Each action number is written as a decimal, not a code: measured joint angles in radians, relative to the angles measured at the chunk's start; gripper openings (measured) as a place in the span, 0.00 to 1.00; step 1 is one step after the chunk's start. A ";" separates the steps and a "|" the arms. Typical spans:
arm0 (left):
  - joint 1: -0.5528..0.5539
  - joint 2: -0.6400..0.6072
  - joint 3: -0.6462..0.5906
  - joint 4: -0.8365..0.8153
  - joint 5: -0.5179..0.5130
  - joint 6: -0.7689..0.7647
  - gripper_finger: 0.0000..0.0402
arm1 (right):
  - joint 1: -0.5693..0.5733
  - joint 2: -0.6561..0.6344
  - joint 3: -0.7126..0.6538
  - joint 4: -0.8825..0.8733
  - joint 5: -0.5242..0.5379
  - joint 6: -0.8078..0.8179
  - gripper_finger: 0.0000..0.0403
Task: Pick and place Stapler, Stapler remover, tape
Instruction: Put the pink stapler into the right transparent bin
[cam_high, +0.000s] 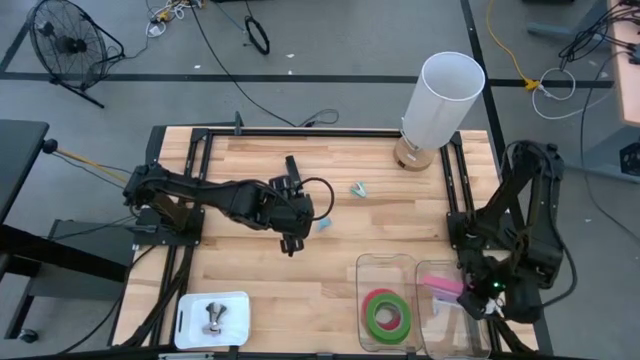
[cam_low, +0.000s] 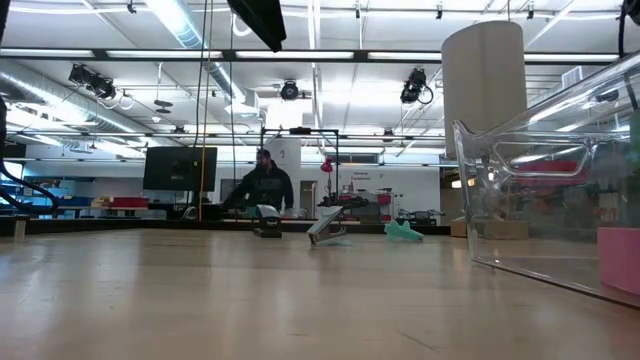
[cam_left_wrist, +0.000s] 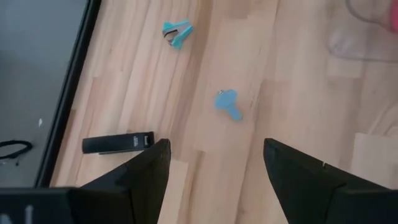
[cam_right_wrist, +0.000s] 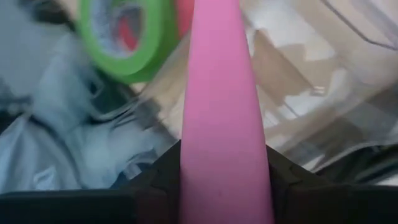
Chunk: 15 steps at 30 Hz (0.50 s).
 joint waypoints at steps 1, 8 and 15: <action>-0.004 0.000 0.000 0.005 0.000 0.000 0.65 | 0.004 0.016 0.000 -0.011 -0.004 0.032 0.33; -0.036 0.000 0.000 0.024 0.001 -0.004 0.65 | 0.004 0.147 0.000 0.043 -0.021 0.180 0.33; -0.067 0.000 -0.001 0.072 0.001 -0.014 0.65 | -0.015 0.254 0.000 0.040 -0.003 0.229 0.33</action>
